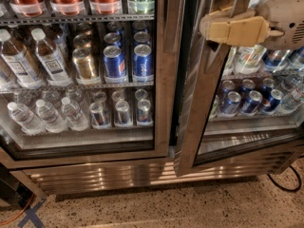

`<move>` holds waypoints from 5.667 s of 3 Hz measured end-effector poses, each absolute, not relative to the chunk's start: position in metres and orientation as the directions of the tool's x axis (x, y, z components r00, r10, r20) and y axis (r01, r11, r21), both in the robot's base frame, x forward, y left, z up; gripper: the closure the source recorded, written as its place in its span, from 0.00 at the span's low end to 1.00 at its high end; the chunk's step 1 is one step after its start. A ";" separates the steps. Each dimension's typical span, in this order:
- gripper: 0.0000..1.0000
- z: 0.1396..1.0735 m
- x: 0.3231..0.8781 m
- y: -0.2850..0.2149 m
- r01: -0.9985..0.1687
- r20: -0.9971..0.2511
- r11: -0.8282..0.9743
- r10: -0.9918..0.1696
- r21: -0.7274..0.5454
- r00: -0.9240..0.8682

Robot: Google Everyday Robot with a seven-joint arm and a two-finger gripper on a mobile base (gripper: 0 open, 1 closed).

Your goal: Open right fridge door

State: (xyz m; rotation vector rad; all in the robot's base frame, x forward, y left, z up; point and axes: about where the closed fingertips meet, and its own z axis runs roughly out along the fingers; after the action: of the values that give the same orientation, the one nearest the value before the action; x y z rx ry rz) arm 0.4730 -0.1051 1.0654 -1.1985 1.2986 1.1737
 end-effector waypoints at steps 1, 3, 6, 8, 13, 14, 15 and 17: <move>1.00 1.066 0.468 -0.105 -0.998 -0.997 0.045 -0.066 0.045 -0.048; 1.00 1.066 0.461 -0.109 -0.997 -0.996 0.050 -0.068 0.057 -0.060; 1.00 1.068 0.444 -0.113 -0.996 -0.995 0.069 -0.078 0.062 -0.068; 1.00 1.069 0.435 -0.120 -0.995 -0.994 0.077 -0.082 0.061 -0.067; 1.00 1.072 0.412 -0.130 -0.993 -0.994 0.096 -0.085 0.064 -0.073; 1.00 1.073 0.402 -0.133 -0.991 -0.993 0.112 -0.086 0.068 -0.078; 0.80 1.073 0.401 -0.136 -0.991 -0.993 0.112 -0.086 0.068 -0.078; 0.34 1.073 0.401 -0.136 -0.991 -0.993 0.112 -0.086 0.068 -0.078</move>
Offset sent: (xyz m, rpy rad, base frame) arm -0.0891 0.0017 0.0237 -0.0907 0.0905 -0.0373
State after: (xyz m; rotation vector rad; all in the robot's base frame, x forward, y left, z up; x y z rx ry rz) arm 0.4009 -0.1359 1.0728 -1.1570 1.3791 1.1364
